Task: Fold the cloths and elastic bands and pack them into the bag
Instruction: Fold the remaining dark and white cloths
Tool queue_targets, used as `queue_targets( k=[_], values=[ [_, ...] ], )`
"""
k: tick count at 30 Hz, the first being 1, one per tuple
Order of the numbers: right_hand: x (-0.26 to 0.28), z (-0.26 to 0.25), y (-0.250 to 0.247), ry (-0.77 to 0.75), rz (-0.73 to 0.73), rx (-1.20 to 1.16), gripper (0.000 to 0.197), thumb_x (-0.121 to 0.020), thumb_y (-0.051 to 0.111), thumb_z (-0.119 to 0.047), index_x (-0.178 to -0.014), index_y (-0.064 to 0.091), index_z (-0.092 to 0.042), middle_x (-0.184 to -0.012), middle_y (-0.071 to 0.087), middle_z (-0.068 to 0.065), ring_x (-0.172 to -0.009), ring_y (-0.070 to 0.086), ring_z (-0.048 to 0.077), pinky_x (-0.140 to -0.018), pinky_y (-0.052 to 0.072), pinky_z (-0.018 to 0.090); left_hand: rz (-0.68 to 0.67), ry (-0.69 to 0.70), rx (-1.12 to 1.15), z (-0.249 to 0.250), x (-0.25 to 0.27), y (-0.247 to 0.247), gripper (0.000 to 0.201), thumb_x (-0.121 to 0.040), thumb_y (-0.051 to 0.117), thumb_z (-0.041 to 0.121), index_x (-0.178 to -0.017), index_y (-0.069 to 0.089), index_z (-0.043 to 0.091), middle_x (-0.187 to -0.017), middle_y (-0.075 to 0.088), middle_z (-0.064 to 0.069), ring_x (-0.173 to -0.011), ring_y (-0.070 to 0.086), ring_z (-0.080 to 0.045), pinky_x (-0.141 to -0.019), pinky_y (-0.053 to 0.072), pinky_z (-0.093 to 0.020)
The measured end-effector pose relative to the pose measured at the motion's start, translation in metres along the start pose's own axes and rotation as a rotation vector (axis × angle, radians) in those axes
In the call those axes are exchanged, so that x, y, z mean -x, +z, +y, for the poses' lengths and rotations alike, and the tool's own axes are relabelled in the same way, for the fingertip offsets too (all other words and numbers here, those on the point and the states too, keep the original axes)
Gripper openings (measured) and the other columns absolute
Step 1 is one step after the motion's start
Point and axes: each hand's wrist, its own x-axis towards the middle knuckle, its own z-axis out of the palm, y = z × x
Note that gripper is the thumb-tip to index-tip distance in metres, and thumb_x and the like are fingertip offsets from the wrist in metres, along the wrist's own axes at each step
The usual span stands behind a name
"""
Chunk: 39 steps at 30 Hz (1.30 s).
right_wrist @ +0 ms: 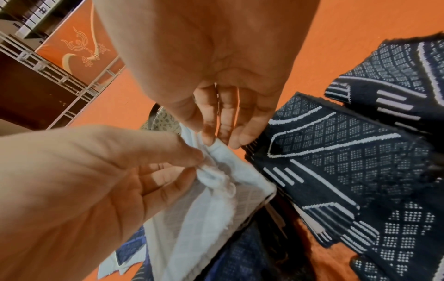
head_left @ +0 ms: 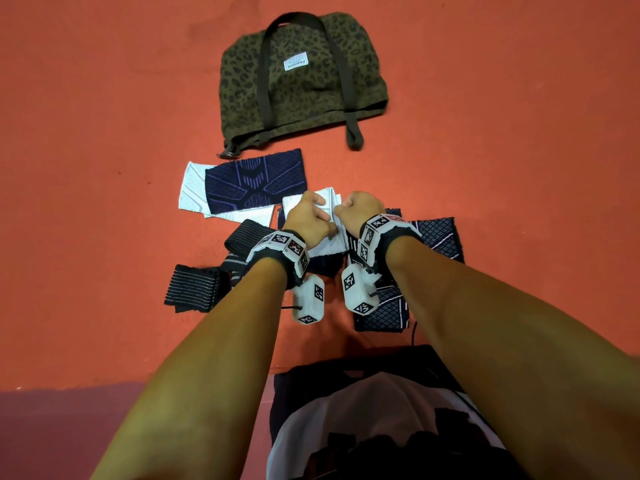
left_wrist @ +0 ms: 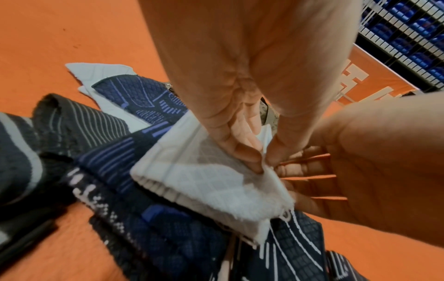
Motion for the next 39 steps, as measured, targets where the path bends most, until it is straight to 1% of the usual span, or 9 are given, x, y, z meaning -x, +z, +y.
queue_targets(
  k=[4, 8, 11, 14, 20, 25, 31, 35, 39],
  values=[
    [0.002, -0.005, 0.002, -0.034, 0.007, -0.111, 0.010, -0.081, 0.058, -0.013, -0.084, 0.063, -0.021, -0.090, 0.067, -0.003, -0.084, 0.063, 0.018, -0.069, 0.049, 0.027, -0.047, -0.015, 0.008, 0.001, 0.001, -0.005, 0.050, -0.065, 0.070, 0.000, -0.105, 0.047, 0.019, -0.079, 0.071, -0.006, -0.077, 0.069, -0.026, -0.074, 0.054, -0.035],
    [0.002, -0.014, 0.008, -0.027, -0.100, -0.163, 0.010, -0.077, 0.060, -0.016, -0.083, 0.066, -0.022, -0.082, 0.071, 0.000, -0.079, 0.070, 0.019, -0.076, 0.060, 0.037, 0.025, 0.005, -0.037, 0.001, 0.001, -0.021, 0.024, -0.077, 0.066, 0.002, -0.098, 0.060, 0.012, -0.071, 0.069, -0.007, -0.053, 0.057, -0.012, -0.059, 0.044, -0.026],
    [0.001, -0.019, 0.008, -0.024, -0.100, -0.044, 0.016, -0.078, 0.058, -0.014, -0.090, 0.066, -0.021, -0.094, 0.069, 0.004, -0.084, 0.067, 0.023, -0.079, 0.058, 0.038, 0.152, 0.030, -0.121, -0.008, -0.002, -0.031, 0.007, -0.080, 0.068, 0.009, -0.083, 0.065, 0.015, -0.066, 0.063, 0.003, -0.060, 0.055, -0.010, -0.067, 0.048, -0.028],
    [-0.001, -0.020, 0.007, -0.027, -0.062, 0.121, 0.024, -0.083, 0.052, -0.010, -0.101, 0.065, -0.017, -0.102, 0.065, 0.005, -0.085, 0.061, 0.024, -0.073, 0.052, 0.031, 0.228, 0.013, -0.197, -0.014, -0.004, -0.038, 0.005, -0.082, 0.067, 0.012, -0.087, 0.067, 0.012, -0.068, 0.060, 0.005, -0.069, 0.057, -0.012, -0.070, 0.047, -0.024],
    [-0.003, -0.026, 0.009, -0.011, -0.077, 0.245, 0.027, -0.085, 0.050, -0.007, -0.109, 0.061, -0.012, -0.103, 0.062, 0.008, -0.088, 0.062, 0.028, -0.071, 0.051, 0.032, 0.109, -0.038, -0.268, -0.017, -0.007, -0.040, 0.011, -0.083, 0.067, 0.014, -0.093, 0.065, 0.016, -0.086, 0.068, -0.004, -0.085, 0.067, -0.024, -0.079, 0.056, -0.035],
    [-0.006, -0.041, 0.012, -0.065, -0.047, 0.319, 0.023, -0.085, 0.052, -0.013, -0.107, 0.061, -0.013, -0.099, 0.062, 0.008, -0.082, 0.060, 0.029, -0.065, 0.046, 0.030, 0.073, -0.025, -0.210, -0.014, -0.009, -0.056, 0.010, -0.083, 0.065, 0.011, -0.078, 0.062, 0.020, -0.075, 0.068, -0.002, -0.077, 0.067, -0.023, -0.084, 0.058, -0.040],
    [-0.013, -0.076, 0.025, -0.135, -0.062, 0.291, 0.018, -0.085, 0.052, -0.018, -0.100, 0.061, -0.014, -0.096, 0.061, 0.007, -0.081, 0.059, 0.029, -0.068, 0.048, 0.031, 0.158, -0.013, -0.198, -0.018, -0.010, -0.092, 0.012, -0.087, 0.061, 0.013, -0.078, 0.060, 0.020, -0.072, 0.065, 0.002, -0.071, 0.063, -0.015, -0.065, 0.049, -0.023],
    [-0.020, -0.104, 0.043, -0.179, -0.098, 0.316, 0.016, -0.084, 0.054, -0.018, -0.098, 0.060, -0.014, -0.098, 0.062, 0.009, -0.083, 0.058, 0.030, -0.069, 0.048, 0.031, 0.209, -0.044, -0.165, -0.027, -0.015, -0.121, 0.014, -0.084, 0.061, 0.012, -0.074, 0.060, 0.022, -0.077, 0.068, -0.001, -0.085, 0.070, -0.025, -0.083, 0.056, -0.033],
    [-0.031, -0.126, 0.058, -0.186, -0.135, 0.344, 0.017, -0.083, 0.055, -0.017, -0.099, 0.058, -0.014, -0.096, 0.059, 0.008, -0.081, 0.058, 0.031, -0.067, 0.047, 0.032, 0.225, -0.079, -0.162, -0.038, -0.027, -0.146, 0.015, -0.084, 0.059, 0.014, -0.072, 0.058, 0.023, -0.082, 0.068, -0.002, -0.088, 0.069, -0.027, -0.087, 0.056, -0.039]
  ],
)
